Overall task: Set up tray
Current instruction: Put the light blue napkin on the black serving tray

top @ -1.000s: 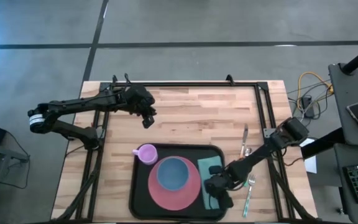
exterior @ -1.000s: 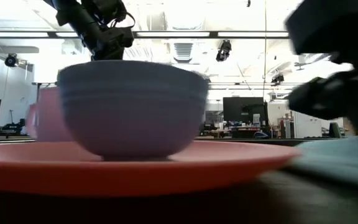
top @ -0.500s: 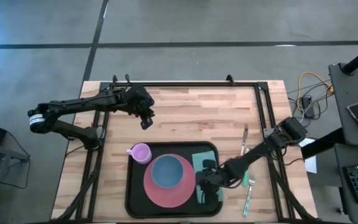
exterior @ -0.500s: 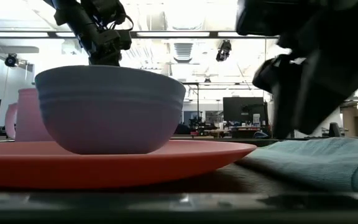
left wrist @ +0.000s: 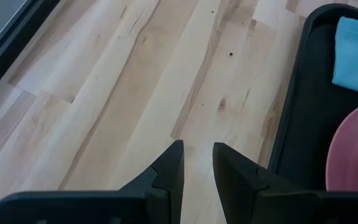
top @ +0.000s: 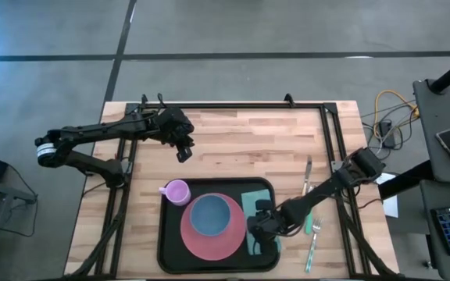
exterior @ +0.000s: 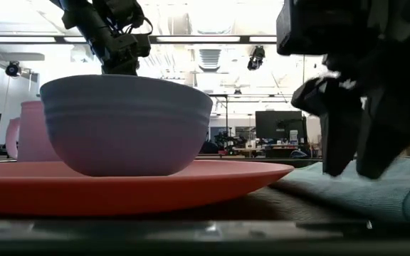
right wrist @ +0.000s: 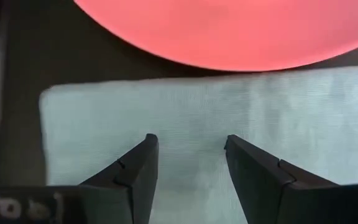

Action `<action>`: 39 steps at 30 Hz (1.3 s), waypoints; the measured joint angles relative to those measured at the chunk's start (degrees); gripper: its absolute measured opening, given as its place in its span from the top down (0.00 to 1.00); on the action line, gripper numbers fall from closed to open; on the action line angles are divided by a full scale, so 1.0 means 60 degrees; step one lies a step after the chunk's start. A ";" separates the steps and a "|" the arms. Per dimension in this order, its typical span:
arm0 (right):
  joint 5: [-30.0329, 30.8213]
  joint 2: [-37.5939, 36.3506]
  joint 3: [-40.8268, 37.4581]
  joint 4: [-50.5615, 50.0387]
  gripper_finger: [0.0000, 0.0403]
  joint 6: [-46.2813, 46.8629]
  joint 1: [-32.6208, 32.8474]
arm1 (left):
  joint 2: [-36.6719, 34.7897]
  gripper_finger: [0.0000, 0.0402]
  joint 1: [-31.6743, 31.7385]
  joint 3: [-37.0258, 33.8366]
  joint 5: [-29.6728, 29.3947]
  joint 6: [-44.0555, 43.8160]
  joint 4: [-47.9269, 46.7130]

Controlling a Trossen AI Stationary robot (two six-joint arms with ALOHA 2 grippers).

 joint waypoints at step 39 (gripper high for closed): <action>0.0593 0.0840 0.0798 -0.0282 0.52 0.1147 0.0190 | -0.0004 0.83 0.0004 0.0000 -0.0002 0.0032 -0.0027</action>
